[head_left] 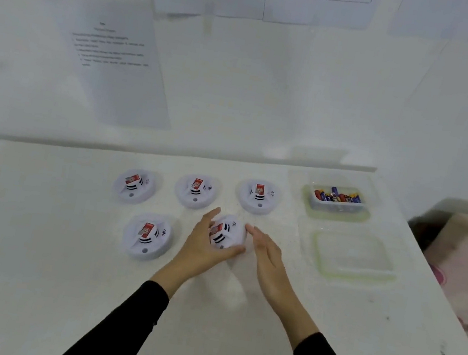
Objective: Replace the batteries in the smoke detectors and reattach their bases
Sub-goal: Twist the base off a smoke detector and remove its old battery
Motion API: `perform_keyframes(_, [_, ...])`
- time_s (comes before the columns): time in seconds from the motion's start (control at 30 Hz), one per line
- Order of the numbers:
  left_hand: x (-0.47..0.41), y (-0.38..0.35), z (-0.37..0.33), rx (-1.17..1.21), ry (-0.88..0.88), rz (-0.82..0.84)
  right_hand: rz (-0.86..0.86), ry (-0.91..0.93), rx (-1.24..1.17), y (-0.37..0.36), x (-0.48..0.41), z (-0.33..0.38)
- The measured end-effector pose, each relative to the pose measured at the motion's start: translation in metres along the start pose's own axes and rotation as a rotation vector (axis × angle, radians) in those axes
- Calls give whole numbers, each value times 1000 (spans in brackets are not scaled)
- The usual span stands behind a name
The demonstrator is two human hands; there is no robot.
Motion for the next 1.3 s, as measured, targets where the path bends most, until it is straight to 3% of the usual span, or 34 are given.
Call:
perform_keyframes(0.2, [22,-14,-27,931,106,335,-91,184,69,9,20,58])
perform_keyframes(0.37, [29,-16,-30,1159,193,275,-157,227,124,0,30,68])
perform_keyframes(0.77, [31,-45,-27,1139,266,298,-349,312,335,15,39,77])
perform_keyframes(1.0, [20,-72,-43,1146,243,296,-333,376,366,47,33,81])
perform_keyframes(1.3, [14,-109,-56,1226,228,266,-155,496,416,83,27,81])
Point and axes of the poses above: each hand's wrist, its own x-axis away from the middle knuckle, its own y-axis out of the back of the hand, z = x × y, the point moved 10 cm from there along -x, towards the middle knuckle, and after that the axes turned 3 degrees about z, right-handed, at the moved point
